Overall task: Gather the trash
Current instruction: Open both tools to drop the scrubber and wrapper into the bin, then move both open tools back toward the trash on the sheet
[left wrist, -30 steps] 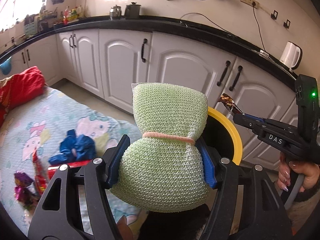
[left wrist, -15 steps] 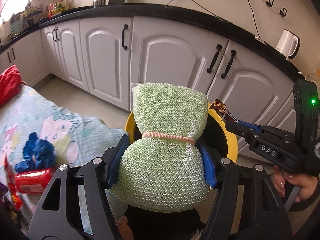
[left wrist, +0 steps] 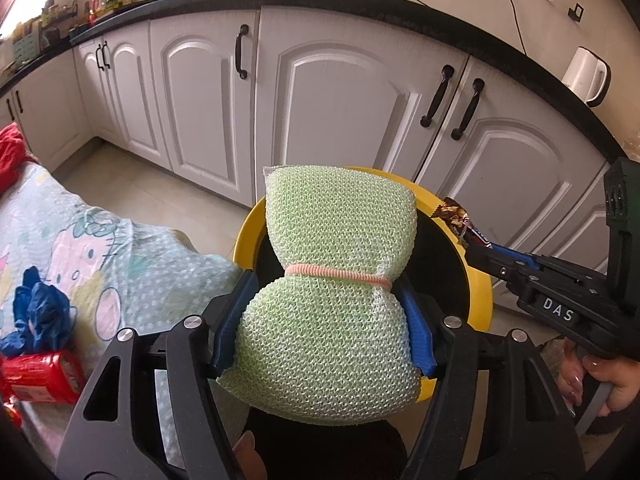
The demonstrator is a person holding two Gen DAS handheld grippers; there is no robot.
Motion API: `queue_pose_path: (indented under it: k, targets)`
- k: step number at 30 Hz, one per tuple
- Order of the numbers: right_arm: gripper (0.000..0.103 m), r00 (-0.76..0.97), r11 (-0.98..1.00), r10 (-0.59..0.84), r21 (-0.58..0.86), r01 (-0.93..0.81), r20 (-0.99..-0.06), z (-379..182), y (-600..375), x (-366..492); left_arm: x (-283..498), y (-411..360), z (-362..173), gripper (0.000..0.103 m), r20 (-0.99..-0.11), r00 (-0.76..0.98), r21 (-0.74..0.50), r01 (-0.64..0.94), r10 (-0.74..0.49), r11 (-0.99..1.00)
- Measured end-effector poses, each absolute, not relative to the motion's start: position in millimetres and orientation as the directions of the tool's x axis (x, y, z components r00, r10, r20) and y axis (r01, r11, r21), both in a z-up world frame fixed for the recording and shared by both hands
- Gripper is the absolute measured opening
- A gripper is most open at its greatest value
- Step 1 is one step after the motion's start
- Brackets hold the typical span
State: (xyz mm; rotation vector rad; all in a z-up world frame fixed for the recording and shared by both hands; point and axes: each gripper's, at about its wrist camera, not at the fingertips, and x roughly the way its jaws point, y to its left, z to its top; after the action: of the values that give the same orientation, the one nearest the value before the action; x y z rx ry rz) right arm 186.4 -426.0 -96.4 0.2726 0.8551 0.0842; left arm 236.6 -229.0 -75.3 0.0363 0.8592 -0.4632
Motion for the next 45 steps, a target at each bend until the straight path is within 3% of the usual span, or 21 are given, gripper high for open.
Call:
queue_pose_path:
  k: [4,6,8,11,16,34,45]
  targets:
    - [0.02,0.655,0.953,0.193,0.298,0.051,-0.731,-97,-430,189,240,-230,-79,0.062,-0.741,0.554,-0.162,0.401,-0.379,0.902]
    - [0.027,0.655,0.95,0.191,0.305,0.063,-0.731,-97,-432,188,242,-227,-80,0.064,-0.746,0.553,-0.167,0.385,-0.372,0.908]
    - [0.037,0.659,0.949,0.186,0.307,0.072,-0.728,-97,-434,188,242,-224,-81,0.071,-0.745,0.557,-0.17,0.374,-0.367,0.912]
    - [0.039,0.665,0.949,0.179,0.305,0.077,-0.725,-94,-435,187,241,-214,-77,0.082,-0.736,0.578,-0.168,0.35,-0.353,0.922]
    - [0.046,0.683,0.952,0.173,0.297,0.067,-0.71,-85,-430,183,233,-196,-65,0.092,-0.714,0.619,-0.154,0.316,-0.327,0.936]
    - [0.058,0.713,0.947,0.291,0.297,-0.121,-0.638,-41,-355,168,182,-98,-15,0.092,-0.604,0.777,-0.09,0.153,-0.176,0.984]
    - [0.06,0.672,0.92,0.393,0.278,-0.278,-0.627,-22,-285,158,153,-28,-1,0.092,-0.568,0.821,-0.063,0.036,-0.066,0.997]
